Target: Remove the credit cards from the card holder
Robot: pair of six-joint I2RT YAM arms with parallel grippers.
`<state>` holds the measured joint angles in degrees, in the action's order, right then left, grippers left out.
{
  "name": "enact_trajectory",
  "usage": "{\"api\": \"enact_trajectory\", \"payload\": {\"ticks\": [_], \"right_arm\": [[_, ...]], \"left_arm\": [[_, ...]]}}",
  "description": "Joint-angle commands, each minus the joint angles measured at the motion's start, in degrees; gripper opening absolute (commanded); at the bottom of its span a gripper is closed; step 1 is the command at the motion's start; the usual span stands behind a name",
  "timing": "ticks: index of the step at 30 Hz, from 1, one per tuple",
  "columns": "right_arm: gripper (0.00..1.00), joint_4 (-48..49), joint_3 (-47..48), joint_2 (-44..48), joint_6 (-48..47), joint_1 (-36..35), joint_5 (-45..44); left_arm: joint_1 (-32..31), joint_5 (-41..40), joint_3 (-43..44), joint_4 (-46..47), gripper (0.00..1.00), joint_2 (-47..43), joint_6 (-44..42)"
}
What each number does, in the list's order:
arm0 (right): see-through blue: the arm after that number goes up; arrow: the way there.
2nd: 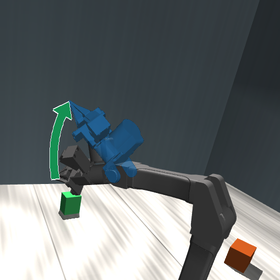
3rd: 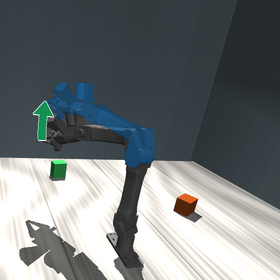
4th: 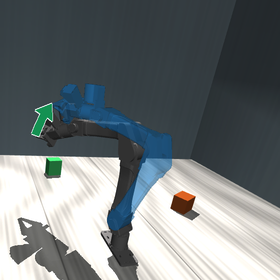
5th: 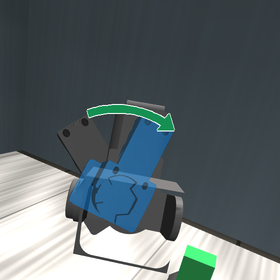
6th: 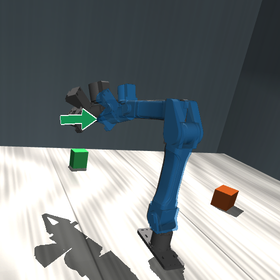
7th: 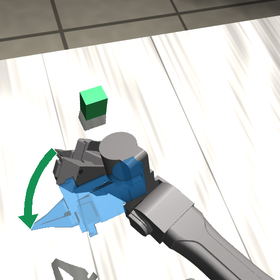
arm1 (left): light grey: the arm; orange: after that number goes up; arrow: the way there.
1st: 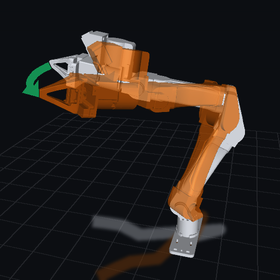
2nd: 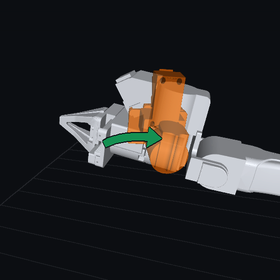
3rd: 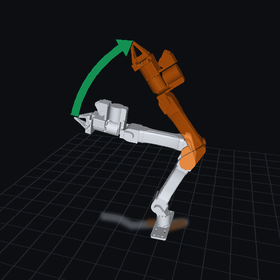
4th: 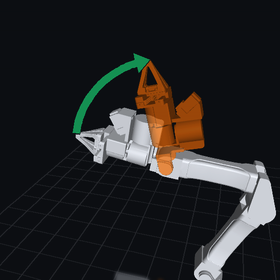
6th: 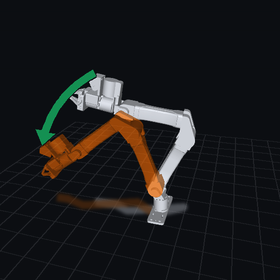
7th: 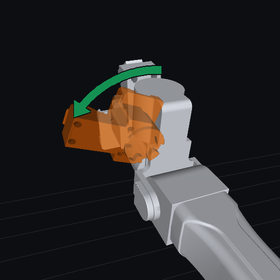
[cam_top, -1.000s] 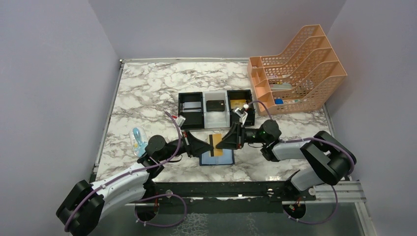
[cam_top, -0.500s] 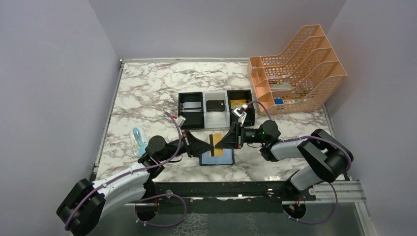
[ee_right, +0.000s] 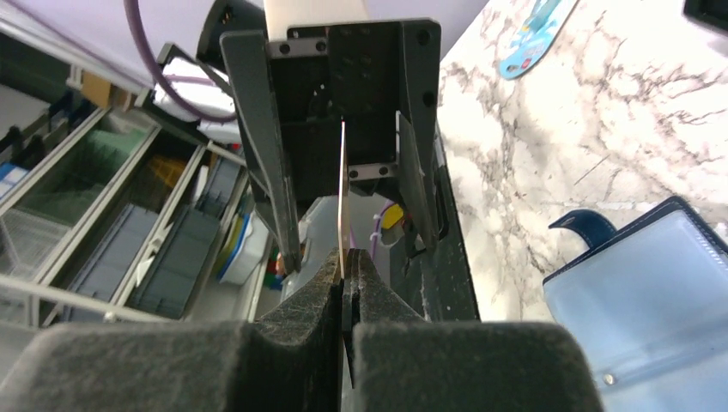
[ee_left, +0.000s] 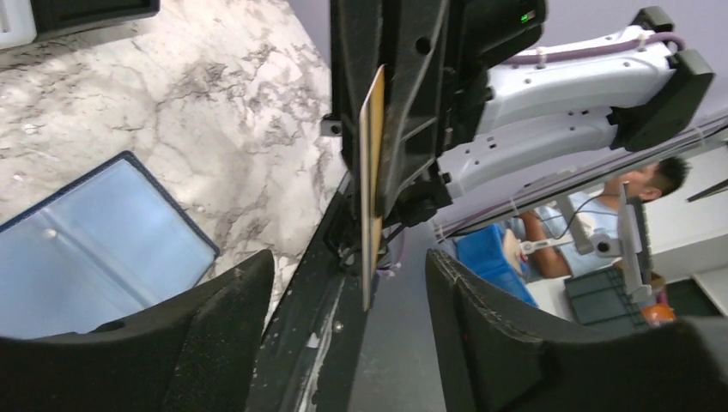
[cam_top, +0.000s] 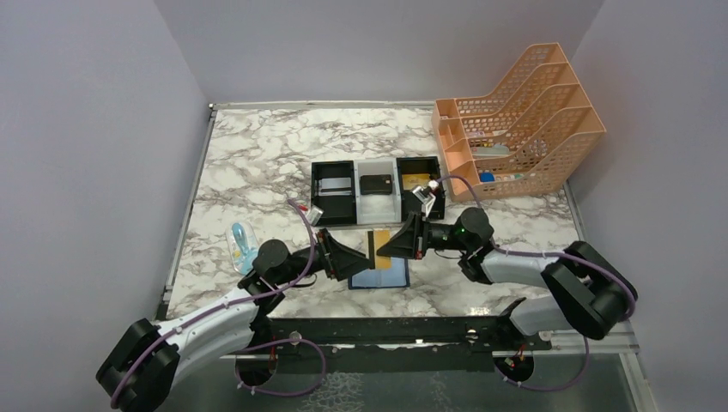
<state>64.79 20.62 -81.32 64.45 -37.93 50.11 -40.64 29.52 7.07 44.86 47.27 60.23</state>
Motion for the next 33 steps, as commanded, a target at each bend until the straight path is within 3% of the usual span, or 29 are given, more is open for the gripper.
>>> {"api": "enact_trajectory", "payload": {"ticks": [1,5,10,14,17,22,27,33], "right_arm": [[0.01,-16.5,1.03,7.24,-9.61,0.08,-8.08],[0.01,-32.82,2.82,14.71,-18.22,0.07,-15.67],[0.01,-46.21,4.43,23.3,-26.56,0.05,-25.67],[0.01,-52.81,5.68,27.76,-32.33,0.05,-31.03],[0.01,-57.07,7.05,29.87,-36.48,0.05,-35.22],[0.01,-62.95,8.37,32.59,-42.31,0.05,-44.13],[0.01,-65.35,9.92,31.48,-46.45,0.1,-53.64],[0.01,-69.55,15.86,23.55,-48.57,1.48,-67.29]], "left_arm": [[-0.29,-2.24,2.44,-10.07,0.82,-2.87,-4.68],[-0.23,-8.19,7.54,-27.69,0.99,-5.48,-11.78],[-0.27,-20.85,17.48,-52.08,0.99,-5.81,-20.48],[-0.27,-30.39,24.92,-63.99,0.99,-4.39,-25.05],[-0.23,-35.4,29.67,-68.81,0.99,-3.4,-25.17],[-0.23,-35.38,39.2,-77.0,0.99,-1.63,-29.16],[-0.25,-47.44,37.74,-78.71,0.99,-1.58,-32.78],[-0.23,-48.61,36.11,-80.6,0.99,0.79,-32.46]]}}
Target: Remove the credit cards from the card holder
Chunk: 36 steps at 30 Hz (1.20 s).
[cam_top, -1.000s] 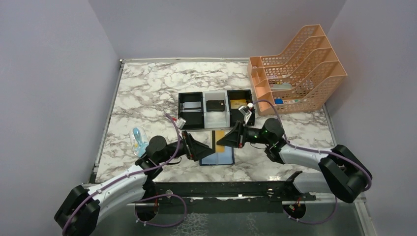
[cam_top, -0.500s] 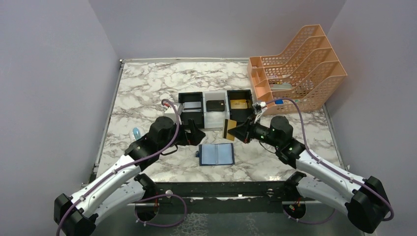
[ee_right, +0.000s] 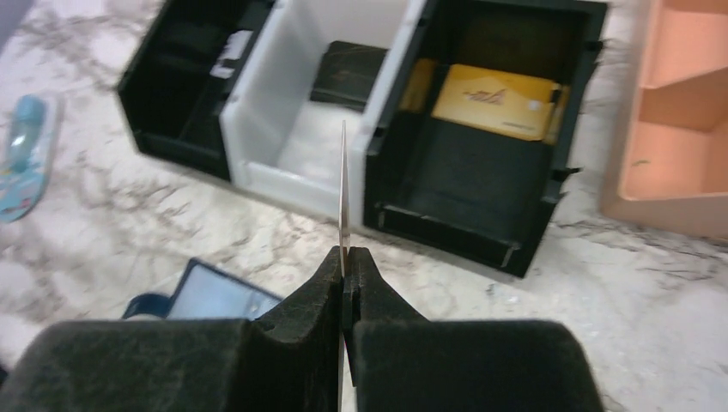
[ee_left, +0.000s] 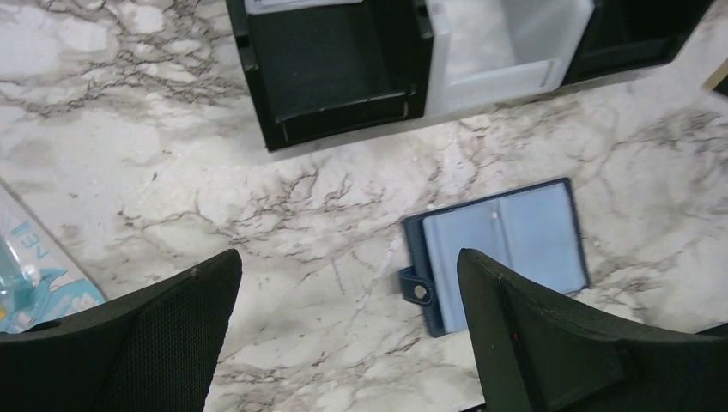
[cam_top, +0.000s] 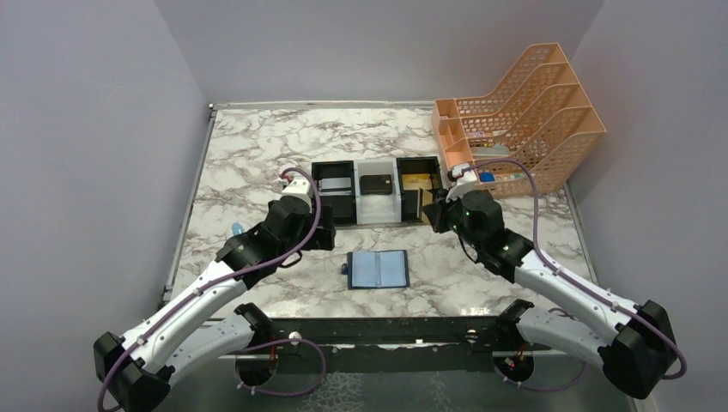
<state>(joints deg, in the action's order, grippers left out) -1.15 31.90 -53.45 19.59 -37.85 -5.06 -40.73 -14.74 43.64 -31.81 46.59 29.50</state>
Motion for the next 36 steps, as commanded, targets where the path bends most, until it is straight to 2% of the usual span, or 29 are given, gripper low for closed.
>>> {"api": "enact_trajectory", "payload": {"ticks": [1,5,9,15,21,23,26,30,36], "right_arm": [[0.01,-3.7,5.65,-5.92,-4.13,2.67,-11.78],[0.01,-1.86,9.67,-11.34,-6.07,8.05,-4.4],[0.01,-0.96,13.56,-15.95,-9.52,8.9,-1.79],[0.01,-3.33,20.46,-24.46,-24.17,8.93,0.43],[0.01,5.45,16.82,-30.1,-44.21,7.23,1.38],[0.01,8.52,15.54,-31.68,-51.44,6.52,-2.76],[0.01,11.75,14.7,-32.92,-56.38,6.47,-6.08],[0.01,11.6,14.39,-34.1,-61.08,6.47,-1.95],[0.01,12.44,14.98,-38.53,-66.93,6.47,-3.17]], "left_arm": [[-0.16,-5.1,-0.67,-4.23,0.99,1.5,-1.53],[-0.18,-7.83,-1.01,-5.4,0.99,0.7,-0.17],[-0.15,-9.17,-1.26,-5.65,0.99,-1.32,-0.03],[-0.14,-10.41,-1.54,-5.74,0.99,-3.19,0.01],[-0.14,-11.03,-1.37,-5.89,0.99,-2.19,-0.23],[-0.16,-10.79,-1.34,-5.93,0.99,-1.71,-0.14],[-0.15,-10.53,-1.36,-5.91,0.99,-1.59,-0.14],[-0.14,-10.5,-1.36,-5.89,0.99,-1.63,-0.15],[-0.15,-10.5,-1.45,-5.96,0.99,-1.74,-0.21]]}}
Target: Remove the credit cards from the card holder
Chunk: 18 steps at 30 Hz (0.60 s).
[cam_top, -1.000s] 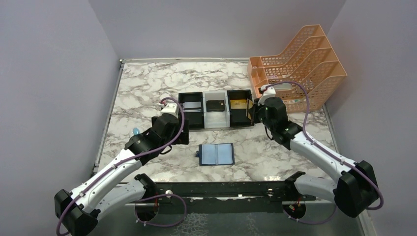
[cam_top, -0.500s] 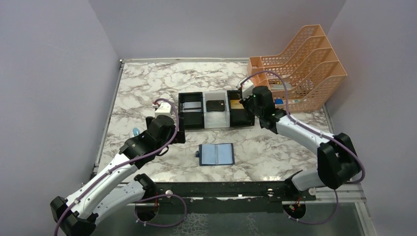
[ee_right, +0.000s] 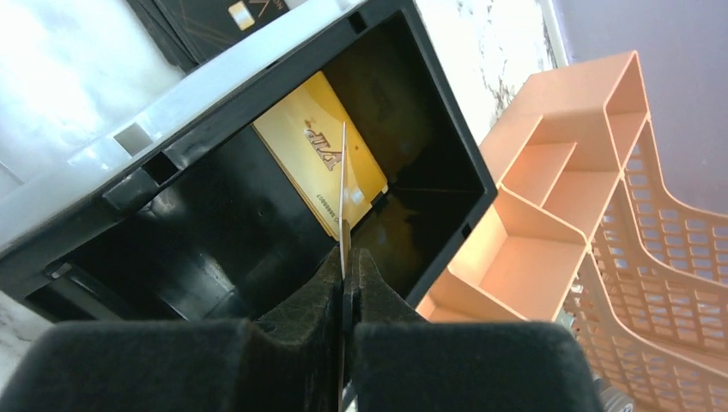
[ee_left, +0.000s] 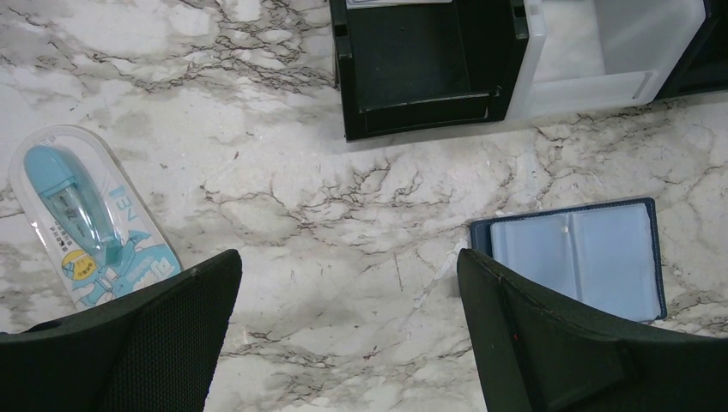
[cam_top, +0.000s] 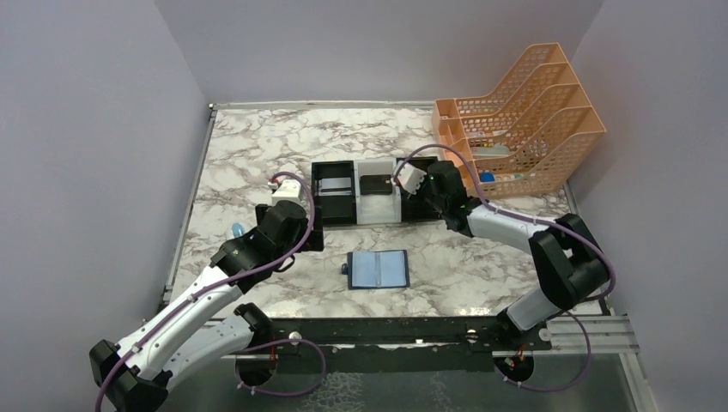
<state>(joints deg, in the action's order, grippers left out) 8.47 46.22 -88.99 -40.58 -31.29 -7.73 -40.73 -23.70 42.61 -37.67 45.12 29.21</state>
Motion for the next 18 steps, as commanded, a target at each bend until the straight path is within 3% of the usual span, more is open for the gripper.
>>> {"api": "enact_trajectory", "payload": {"ticks": [1,18], "right_arm": [[0.01,3.2,0.73,-3.78,-7.63,-0.09,-0.76],[0.03,11.62,4.98,-12.04,-15.84,0.26,0.49]], "left_arm": [[-0.1,-1.47,-0.42,-0.07,0.99,-0.2,0.14],[-0.14,-1.71,-0.42,-0.01,0.99,0.23,-0.03]]}}
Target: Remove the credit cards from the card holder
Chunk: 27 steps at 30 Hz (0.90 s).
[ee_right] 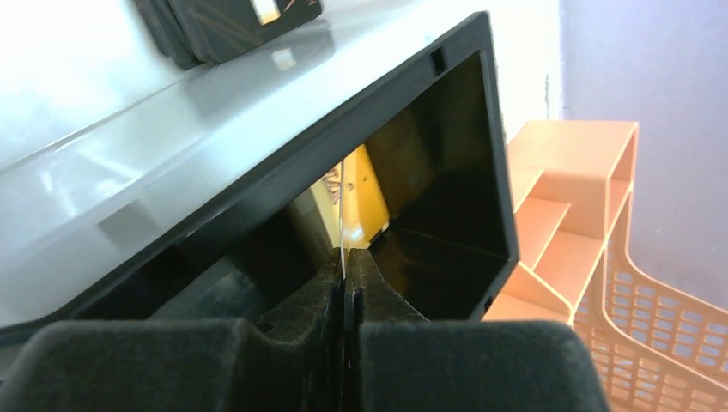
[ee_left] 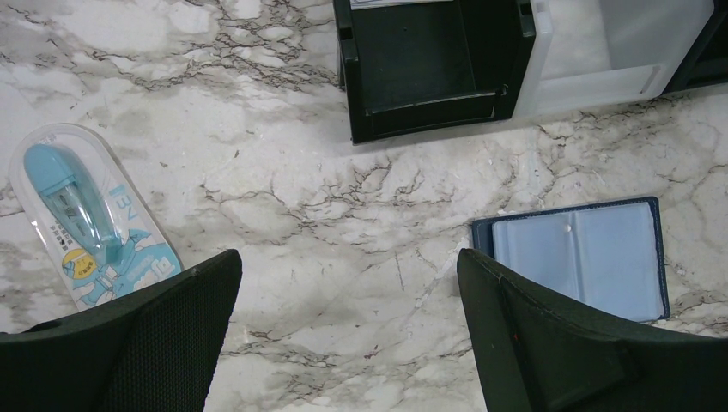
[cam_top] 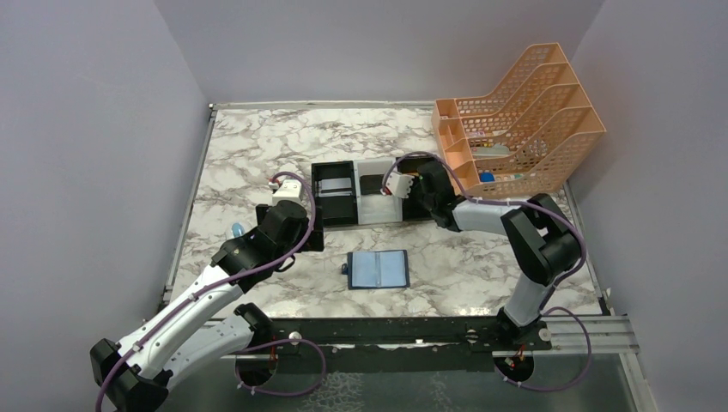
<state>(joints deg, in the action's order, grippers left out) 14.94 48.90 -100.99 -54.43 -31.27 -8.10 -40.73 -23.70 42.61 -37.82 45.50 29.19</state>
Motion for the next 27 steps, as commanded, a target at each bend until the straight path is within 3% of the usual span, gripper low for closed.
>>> {"api": "enact_trajectory", "payload": {"ticks": [1,14,27], "right_arm": [[0.03,5.37,2.63,0.05,-2.08,0.24,1.52],[0.03,3.2,8.09,-6.85,-4.82,1.25,4.73],[0.04,4.69,7.82,-9.35,-6.18,2.7,7.48]], "left_arm": [[-0.14,-1.82,-0.42,0.14,0.99,-0.07,-0.01],[-0.13,-2.05,-0.51,0.08,0.99,-0.03,-0.15],[-0.13,-2.01,-0.42,0.15,0.99,0.57,-0.19]]}}
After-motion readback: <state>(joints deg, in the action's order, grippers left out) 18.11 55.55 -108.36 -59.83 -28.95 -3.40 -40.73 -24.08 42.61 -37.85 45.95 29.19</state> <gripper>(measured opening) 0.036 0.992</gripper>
